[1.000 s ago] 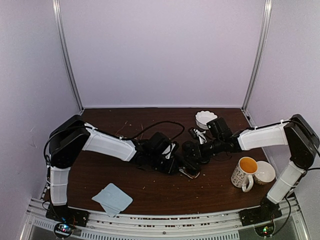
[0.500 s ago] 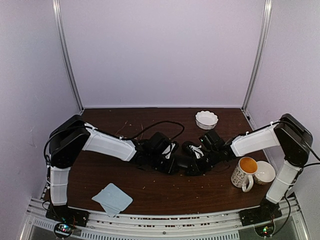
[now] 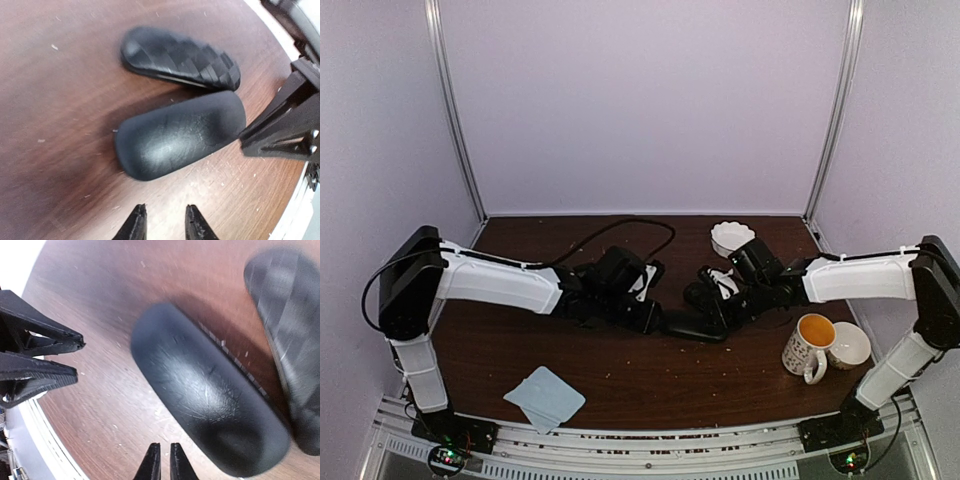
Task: Organize the sunglasses
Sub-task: Close the case with sunglasses at the center of the board.
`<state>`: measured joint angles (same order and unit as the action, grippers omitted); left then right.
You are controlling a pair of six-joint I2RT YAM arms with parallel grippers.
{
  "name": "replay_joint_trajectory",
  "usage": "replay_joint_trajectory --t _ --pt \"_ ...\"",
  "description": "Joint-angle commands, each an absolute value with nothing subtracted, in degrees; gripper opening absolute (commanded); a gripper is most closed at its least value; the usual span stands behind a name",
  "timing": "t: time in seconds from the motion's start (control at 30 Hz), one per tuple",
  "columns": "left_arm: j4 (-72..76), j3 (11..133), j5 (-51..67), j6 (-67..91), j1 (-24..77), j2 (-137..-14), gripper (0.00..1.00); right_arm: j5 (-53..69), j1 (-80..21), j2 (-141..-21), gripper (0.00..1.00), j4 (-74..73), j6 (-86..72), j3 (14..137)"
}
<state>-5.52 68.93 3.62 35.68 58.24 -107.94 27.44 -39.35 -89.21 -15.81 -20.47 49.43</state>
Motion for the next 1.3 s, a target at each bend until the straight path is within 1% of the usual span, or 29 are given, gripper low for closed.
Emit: replay_joint_trajectory --t 0.0,0.23,0.33,0.47,0.63,0.67,0.73,0.8,0.9,0.93,1.0,1.2,1.27 --pt "-8.2 66.1 -3.6 32.4 58.4 -101.4 0.29 23.6 -39.3 -84.5 0.09 -19.2 -18.1 52.0" --pt "-11.8 60.0 -13.7 28.7 58.4 -90.9 0.36 19.8 -39.5 -79.8 0.09 -22.9 -15.0 54.9" --pt "-14.1 57.8 -18.1 25.8 58.4 -86.1 0.44 17.3 -39.5 -77.9 0.1 -24.3 -13.7 56.1" --pt "-18.1 55.5 -27.0 21.7 58.4 -78.8 0.52 14.5 -39.7 -75.1 0.16 -25.1 -12.2 56.7" --pt "-18.2 50.6 -35.8 17.8 57.9 -69.1 0.67 13.3 -39.8 -72.4 0.29 -25.4 -10.9 57.2" --pt "-17.5 49.4 -37.1 17.3 57.5 -67.3 0.71 13.2 -39.8 -72.2 0.34 -25.5 -10.6 57.2" --pt "-15.3 46.5 -37.9 16.2 56.5 -64.1 0.8 13.1 -39.8 -72.3 0.49 -26.0 -9.8 57.7" --pt "-11.6 42.6 -37.7 15.1 54.7 -60.9 0.9 13.1 -39.9 -72.9 0.61 -26.6 -8.6 58.1" --pt "-7.6 37.4 -36.6 15.0 51.2 -56.4 0.97 12.8 -40.0 -74.7 0.69 -28.2 -7.3 59.0" --pt "-6.5 36.2 -36.4 14.9 50.2 -55.1 0.98 12.7 -40.2 -75.4 0.75 -28.9 -6.8 59.2" --pt "-5.1 34.0 -35.5 15.0 48.7 -53.1 0.98 11.5 -40.9 -76.8 0.79 -30.3 -5.2 59.8" --pt "-2.0 31.1 -31.0 14.9 45.6 -52.2 0.98 8.5 -43.8 -82.4 0.88 -33.7 0.3 62.7" --pt "-1.5 30.8 -28.9 14.8 44.2 -52.5 0.98 8.0 -44.6 -84.1 0.88 -34.3 2.5 63.5"
